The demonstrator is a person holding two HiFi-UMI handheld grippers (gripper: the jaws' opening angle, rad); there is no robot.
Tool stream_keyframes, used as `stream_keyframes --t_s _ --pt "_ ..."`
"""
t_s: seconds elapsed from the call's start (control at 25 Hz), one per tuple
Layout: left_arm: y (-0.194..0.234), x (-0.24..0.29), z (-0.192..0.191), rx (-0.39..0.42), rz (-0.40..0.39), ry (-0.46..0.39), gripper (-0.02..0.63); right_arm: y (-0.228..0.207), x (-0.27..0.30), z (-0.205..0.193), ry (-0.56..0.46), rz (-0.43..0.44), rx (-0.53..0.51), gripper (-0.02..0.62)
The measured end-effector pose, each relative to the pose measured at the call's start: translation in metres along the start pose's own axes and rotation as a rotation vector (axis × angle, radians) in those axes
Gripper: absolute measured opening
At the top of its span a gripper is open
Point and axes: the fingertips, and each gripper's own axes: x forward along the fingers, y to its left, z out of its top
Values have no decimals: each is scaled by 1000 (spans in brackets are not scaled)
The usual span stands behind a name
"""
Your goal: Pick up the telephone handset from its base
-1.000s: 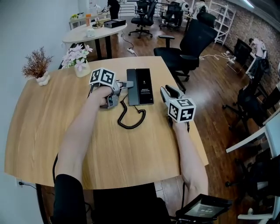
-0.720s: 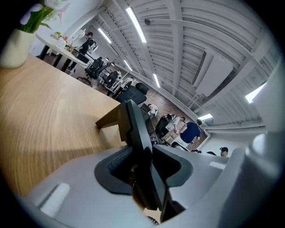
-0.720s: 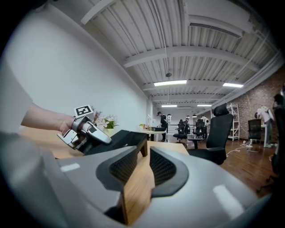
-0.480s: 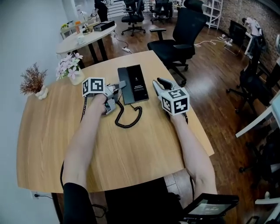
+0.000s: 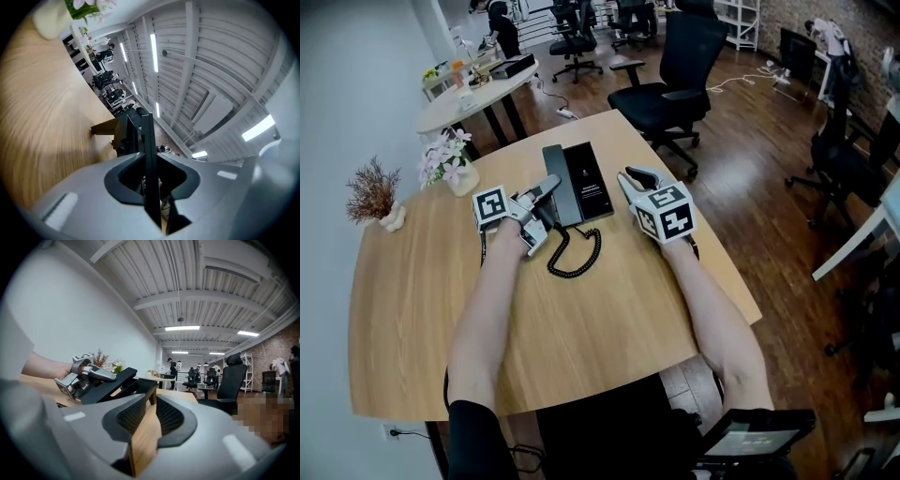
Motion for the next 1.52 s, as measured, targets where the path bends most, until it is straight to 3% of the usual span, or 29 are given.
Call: stream_keyframes --t_s 0.12,0.28,0.48,0.6,0.72,1.04,1.32,1.52 --pt "-18 -12 11 -64 -102 -92 79 1 -1 1 -3 0 -7 58" --pt "-82 -37 6 -56 -298 -150 80 5 -1 2 -1 10 -48 57" --pt "-163 -91 -45 19 -521 -160 78 21 0 13 -18 41 -107 57" --pt "-184 -115 -82 58 -590 -136 79 32 -7 22 -35 52 -172 57" --pt "-189 -131 -100 42 -650 -153 78 37 -12 31 -50 49 -243 57" --pt "-188 -133 -107 89 -672 -95 79 29 -6 36 -73 15 -264 57" --pt "-190 -128 -90 102 -717 -132 79 18 3 42 -59 5 -299 23" --pt "-189 -127 -96 65 -681 -149 78 18 -4 32 -26 13 -290 3"
